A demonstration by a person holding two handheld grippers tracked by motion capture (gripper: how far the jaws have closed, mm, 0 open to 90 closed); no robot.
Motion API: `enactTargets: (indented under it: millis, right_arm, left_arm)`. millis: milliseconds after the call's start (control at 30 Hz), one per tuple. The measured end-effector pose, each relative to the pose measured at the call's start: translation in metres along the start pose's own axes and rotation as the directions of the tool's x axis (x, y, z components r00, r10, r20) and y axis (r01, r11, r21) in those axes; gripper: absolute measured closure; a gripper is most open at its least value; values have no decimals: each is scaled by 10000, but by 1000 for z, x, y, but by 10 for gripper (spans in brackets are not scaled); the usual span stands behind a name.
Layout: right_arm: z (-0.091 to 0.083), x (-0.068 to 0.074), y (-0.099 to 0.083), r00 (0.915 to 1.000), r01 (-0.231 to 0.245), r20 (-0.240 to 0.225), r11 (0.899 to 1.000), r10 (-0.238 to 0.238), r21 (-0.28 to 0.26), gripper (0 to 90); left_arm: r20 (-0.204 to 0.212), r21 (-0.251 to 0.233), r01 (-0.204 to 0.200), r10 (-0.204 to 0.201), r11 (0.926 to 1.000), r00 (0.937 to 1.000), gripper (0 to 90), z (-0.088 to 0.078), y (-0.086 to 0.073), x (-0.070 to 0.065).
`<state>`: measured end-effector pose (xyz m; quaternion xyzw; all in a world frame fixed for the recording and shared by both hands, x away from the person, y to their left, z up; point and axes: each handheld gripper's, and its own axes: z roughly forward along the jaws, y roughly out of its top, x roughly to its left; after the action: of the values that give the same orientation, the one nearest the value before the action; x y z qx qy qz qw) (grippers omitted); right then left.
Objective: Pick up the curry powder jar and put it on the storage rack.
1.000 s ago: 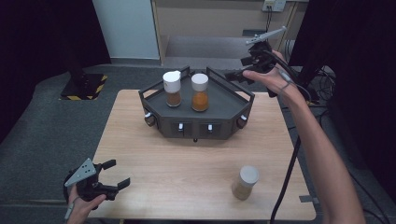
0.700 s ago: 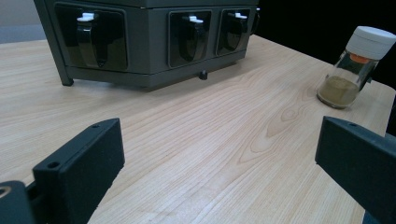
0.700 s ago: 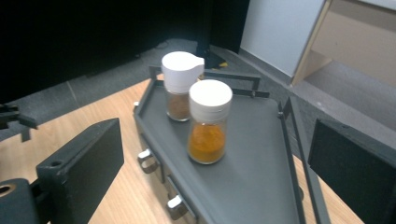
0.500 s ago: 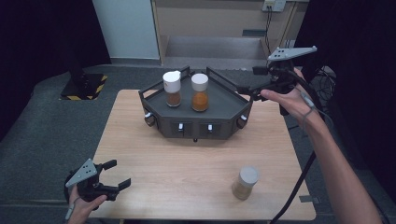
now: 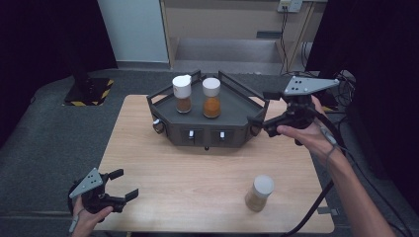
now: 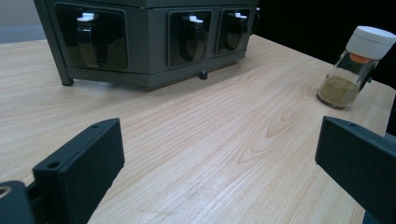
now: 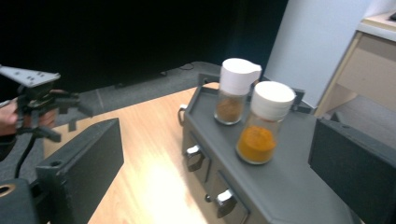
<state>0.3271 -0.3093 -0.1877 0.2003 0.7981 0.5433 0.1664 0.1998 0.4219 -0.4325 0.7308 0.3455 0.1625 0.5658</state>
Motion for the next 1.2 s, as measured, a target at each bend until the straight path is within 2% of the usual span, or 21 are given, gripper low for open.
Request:
enactTargets:
  millis: [200, 433, 533, 700, 867, 1067, 1200]
  right_arm:
    - [0, 8, -17, 9996, -2, -272, 9999, -3, -160, 34]
    - [-4, 17, -39, 9997, -56, -257, 9992, 46, -407, 36]
    - [-5, 22, -48, 9999, -4, -104, 9990, -1, -456, 37]
    - [-7, 24, -69, 9994, -302, -164, 9970, 292, -708, 37]
    - [-12, 28, -83, 9995, -330, -35, 9961, 328, -821, 37]
    - [-17, 39, -98, 9993, -131, 344, 9969, 158, -772, 39]
    - [-20, 44, -113, 9974, -268, 640, 9963, 320, -811, 40]
  left_arm:
    - [-4, -15, 20, -20, 10000, 10000, 0, 0, 0, 0]
    - [16, 5, -5, 5, 10000, 10000, 0, 0, 0, 0]
    - [30, 27, -27, 27, 10000, 10000, 0, 1, 0, 1]
    - [25, 38, -22, 22, 10000, 10000, 0, 1, 0, 0]
    - [10, 60, -26, 26, 10000, 10000, 0, 1, 0, 0]
    - [3, 70, -18, 18, 10000, 10000, 1, 1, 0, 0]
    - [-14, 88, -3, 3, 10000, 10000, 1, 1, 0, 0]
